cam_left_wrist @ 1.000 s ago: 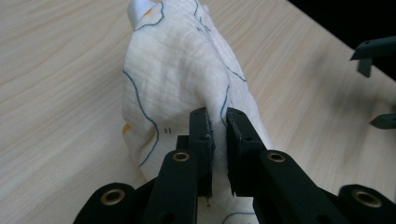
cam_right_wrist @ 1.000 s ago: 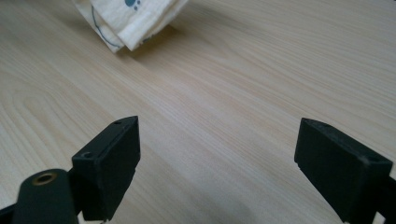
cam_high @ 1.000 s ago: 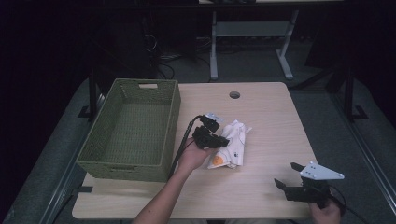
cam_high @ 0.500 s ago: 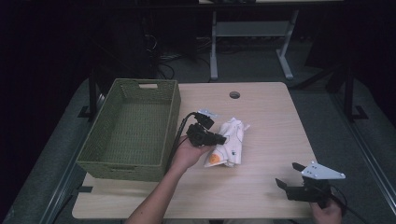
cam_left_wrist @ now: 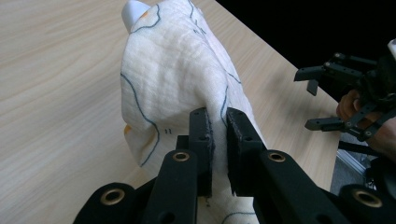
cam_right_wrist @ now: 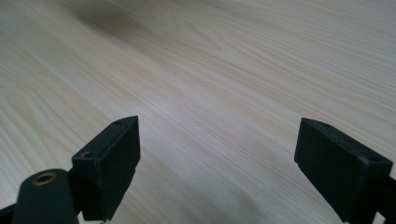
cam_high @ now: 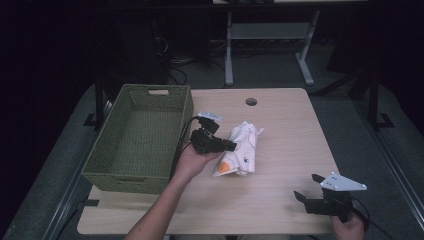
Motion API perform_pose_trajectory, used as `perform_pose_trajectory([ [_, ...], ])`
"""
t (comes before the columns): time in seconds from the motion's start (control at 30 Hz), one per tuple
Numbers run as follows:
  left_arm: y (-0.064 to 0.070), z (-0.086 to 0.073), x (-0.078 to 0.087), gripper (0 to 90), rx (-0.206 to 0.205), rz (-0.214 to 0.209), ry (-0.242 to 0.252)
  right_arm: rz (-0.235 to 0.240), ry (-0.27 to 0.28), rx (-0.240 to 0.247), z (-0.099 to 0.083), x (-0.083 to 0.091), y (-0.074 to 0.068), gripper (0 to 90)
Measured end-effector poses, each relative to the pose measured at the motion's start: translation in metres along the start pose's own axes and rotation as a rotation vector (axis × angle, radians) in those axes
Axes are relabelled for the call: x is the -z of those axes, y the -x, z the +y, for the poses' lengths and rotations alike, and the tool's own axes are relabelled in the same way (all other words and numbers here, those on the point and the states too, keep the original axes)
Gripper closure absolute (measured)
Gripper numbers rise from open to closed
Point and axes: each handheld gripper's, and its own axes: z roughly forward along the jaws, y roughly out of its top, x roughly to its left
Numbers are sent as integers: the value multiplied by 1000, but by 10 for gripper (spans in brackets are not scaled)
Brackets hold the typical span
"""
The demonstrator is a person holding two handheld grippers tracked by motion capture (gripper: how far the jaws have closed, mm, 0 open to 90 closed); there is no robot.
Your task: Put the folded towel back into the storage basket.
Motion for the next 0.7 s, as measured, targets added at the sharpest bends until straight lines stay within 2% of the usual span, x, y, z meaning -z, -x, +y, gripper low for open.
perform_pose_trajectory([
  [0.23, -1, 3, 13, 822, 2, -5, 7, -5, -1, -4, 0, -1, 0, 139],
  [0.7, -10, 1, 35, 821, 39, -44, 47, -6, -1, -4, 1, -1, 0, 139],
])
